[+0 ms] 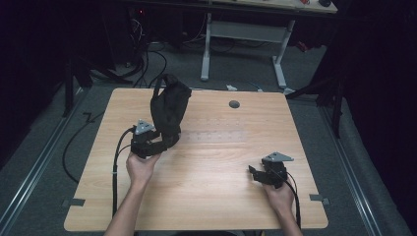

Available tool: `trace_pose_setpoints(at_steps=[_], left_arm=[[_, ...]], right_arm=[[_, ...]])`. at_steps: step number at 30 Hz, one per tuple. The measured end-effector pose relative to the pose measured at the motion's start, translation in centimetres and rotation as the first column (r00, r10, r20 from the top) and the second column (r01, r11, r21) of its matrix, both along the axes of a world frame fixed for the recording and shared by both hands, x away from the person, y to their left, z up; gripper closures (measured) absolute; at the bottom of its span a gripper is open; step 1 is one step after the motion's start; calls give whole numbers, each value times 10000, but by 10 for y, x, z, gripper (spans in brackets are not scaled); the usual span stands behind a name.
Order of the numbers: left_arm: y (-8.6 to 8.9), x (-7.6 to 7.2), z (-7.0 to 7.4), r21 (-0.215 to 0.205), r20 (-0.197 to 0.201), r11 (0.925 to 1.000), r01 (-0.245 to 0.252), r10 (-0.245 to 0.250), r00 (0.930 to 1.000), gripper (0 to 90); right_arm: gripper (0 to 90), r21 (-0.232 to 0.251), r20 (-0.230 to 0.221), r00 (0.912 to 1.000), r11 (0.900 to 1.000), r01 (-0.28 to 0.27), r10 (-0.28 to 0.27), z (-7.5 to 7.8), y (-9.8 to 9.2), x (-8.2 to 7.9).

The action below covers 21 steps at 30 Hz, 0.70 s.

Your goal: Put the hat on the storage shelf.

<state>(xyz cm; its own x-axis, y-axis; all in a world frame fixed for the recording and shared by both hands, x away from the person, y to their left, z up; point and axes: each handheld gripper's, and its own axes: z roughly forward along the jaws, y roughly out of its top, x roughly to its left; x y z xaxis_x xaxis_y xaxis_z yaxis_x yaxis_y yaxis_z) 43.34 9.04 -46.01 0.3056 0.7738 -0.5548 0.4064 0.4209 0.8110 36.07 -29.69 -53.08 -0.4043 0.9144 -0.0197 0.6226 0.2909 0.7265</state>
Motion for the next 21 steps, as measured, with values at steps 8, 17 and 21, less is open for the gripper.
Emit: trace_pose_setpoints(at_steps=[8,17,21], left_arm=[[2,-3,-2,-143,-178,9998,143,-146,9997,318],[9,-14,-3,-205,-192,9995,219,-223,9996,305],[13,-19,-4,-240,-202,9994,262,-267,9994,304]], right_arm=[[362,-5,1,10000,10000,3,-3,0,0,0],[362,1,-2,10000,10000,-1,1,0,0,0],[362,-3,3,10000,10000,-5,5,0,0,0]])
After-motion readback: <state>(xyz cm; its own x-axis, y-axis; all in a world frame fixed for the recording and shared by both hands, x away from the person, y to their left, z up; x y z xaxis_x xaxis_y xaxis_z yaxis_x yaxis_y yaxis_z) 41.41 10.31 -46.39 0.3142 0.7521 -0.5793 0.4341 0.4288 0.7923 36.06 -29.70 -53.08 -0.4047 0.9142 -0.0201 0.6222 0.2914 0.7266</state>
